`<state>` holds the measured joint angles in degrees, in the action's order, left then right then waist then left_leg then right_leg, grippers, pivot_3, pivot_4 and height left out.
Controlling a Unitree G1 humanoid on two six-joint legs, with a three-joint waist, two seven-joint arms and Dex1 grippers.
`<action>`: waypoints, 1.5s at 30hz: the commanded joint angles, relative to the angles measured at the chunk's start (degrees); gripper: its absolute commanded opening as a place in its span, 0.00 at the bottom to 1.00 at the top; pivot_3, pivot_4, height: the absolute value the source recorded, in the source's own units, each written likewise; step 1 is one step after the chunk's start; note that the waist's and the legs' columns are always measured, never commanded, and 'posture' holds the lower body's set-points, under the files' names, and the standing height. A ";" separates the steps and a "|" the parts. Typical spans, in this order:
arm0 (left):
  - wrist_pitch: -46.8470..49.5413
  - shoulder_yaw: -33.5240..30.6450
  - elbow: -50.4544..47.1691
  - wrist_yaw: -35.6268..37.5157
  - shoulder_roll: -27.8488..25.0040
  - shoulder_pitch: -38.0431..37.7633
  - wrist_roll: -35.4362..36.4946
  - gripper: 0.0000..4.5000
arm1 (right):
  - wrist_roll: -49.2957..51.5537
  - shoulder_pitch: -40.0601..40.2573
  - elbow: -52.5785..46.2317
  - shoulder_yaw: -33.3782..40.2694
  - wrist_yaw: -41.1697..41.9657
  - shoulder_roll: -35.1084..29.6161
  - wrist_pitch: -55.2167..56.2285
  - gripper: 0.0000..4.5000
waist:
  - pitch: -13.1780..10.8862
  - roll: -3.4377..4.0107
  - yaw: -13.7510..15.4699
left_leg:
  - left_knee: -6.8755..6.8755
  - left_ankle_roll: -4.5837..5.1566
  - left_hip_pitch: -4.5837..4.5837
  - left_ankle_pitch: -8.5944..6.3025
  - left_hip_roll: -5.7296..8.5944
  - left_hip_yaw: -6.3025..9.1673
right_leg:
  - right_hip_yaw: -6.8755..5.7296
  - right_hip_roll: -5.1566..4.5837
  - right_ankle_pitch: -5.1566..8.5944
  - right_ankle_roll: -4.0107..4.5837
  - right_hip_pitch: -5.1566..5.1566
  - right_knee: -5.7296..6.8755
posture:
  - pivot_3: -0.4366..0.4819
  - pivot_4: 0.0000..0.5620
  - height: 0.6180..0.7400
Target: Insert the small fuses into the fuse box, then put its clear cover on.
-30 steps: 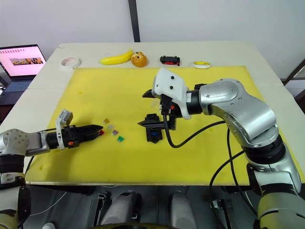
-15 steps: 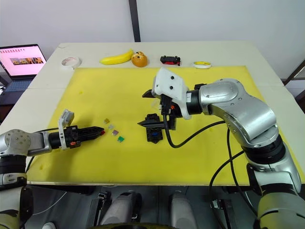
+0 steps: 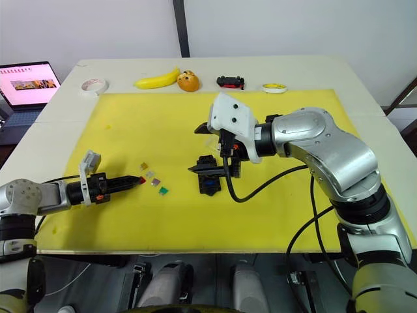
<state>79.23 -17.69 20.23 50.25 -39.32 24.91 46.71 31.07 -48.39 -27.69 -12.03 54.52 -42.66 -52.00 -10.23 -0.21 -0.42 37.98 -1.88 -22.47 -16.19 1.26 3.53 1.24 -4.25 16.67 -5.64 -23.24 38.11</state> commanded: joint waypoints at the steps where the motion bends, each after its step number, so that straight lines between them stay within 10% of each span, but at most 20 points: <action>1: -1.69 1.46 1.24 0.81 -0.45 -1.51 -1.54 0.01 | 0.14 -1.74 -1.10 0.79 0.21 0.20 0.86 1.00 | 0.00 0.00 -0.17 | 0.00 0.00 0.00 0.00 0.00 0.00 | 0.00 -0.01 0.00 0.00 0.00 0.00 | 0.48 0.27 1.00; 15: 2.42 -9.26 -9.92 2.79 -3.05 1.26 9.28 0.01 | 3.55 0.17 -1.84 3.25 -2.01 1.07 -2.68 1.00 | -0.10 -0.17 -0.35 | -0.03 -0.01 -0.18 0.00 -0.06 0.05 | 0.01 -0.02 0.00 0.00 -0.17 -0.03 | 0.48 0.27 1.00; 33: 4.34 -8.30 -25.94 -7.72 4.47 13.94 30.44 0.01 | 32.88 -2.71 4.50 28.80 -37.56 31.28 -36.67 1.00 | -0.12 -0.21 -0.64 | -0.04 -0.11 -0.40 0.06 0.04 0.04 | 0.00 -0.08 -0.01 0.00 -0.42 0.01 | 0.48 0.27 1.00; 38: 2.01 -5.28 -25.92 -7.17 4.67 14.07 30.21 0.00 | 36.93 -3.07 5.17 30.48 -42.39 33.36 -38.50 0.58 | -0.12 -0.21 -0.75 | -0.04 -0.10 -0.41 0.06 0.02 0.01 | -0.01 0.06 0.00 0.00 -0.43 0.01 | 0.48 0.27 1.00; 45: 0.18 -3.89 -25.46 -7.76 4.31 14.65 30.99 0.00 | 42.64 -2.93 6.91 30.54 -47.64 33.32 -38.10 0.58 | -0.12 -0.21 -0.78 | -0.04 -0.09 -0.42 0.06 -0.01 -0.01 | 0.01 0.17 0.00 0.00 -0.45 0.01 | 0.48 0.27 1.00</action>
<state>80.48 -21.20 -4.67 42.32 -34.38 38.52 75.95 71.16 -50.00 -20.34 17.59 7.84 -9.60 -90.91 -10.34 -0.42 -1.20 37.95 -1.97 -22.89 -16.14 1.25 3.52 1.25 -4.07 16.67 -5.64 -23.69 38.12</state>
